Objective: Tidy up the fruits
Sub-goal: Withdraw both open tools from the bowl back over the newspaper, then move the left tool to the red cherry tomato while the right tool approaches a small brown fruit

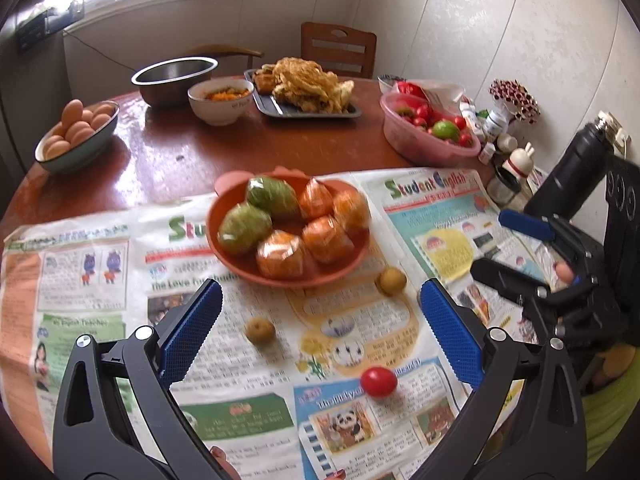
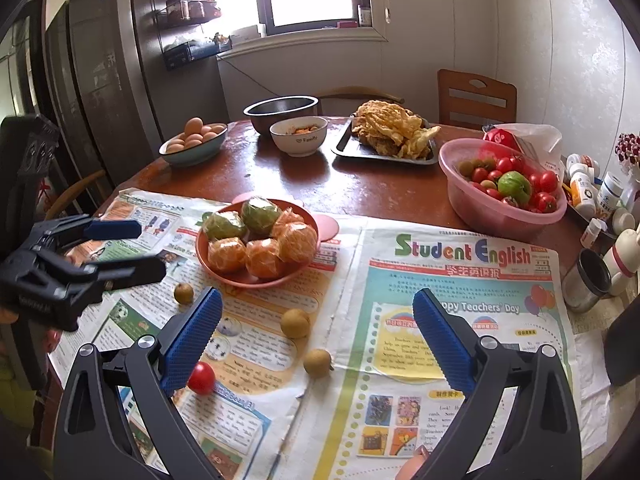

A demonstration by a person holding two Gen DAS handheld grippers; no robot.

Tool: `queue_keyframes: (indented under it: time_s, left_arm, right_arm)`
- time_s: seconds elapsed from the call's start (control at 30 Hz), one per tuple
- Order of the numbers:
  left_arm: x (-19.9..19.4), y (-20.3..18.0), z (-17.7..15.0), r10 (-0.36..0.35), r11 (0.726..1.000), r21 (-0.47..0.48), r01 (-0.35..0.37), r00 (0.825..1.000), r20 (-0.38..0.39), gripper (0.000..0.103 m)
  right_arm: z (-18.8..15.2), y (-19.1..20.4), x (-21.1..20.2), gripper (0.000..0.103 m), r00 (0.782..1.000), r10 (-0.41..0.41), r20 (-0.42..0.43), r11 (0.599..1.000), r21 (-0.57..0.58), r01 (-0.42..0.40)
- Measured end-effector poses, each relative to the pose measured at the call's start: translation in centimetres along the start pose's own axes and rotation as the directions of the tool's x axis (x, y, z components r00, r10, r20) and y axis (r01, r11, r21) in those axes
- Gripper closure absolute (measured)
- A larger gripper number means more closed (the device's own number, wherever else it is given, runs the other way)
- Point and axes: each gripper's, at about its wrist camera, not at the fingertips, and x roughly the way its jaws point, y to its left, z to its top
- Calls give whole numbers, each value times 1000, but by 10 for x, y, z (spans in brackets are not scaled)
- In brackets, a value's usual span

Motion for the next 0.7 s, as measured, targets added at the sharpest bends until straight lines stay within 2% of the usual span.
queue_keyframes:
  time_s: [0.7]
  left_arm:
    - [-1, -19, -47, -10, 999, 33, 11, 999, -38, 10]
  right_arm:
    - [-31, 3, 4, 7, 999, -11, -47, 1000, -18, 10]
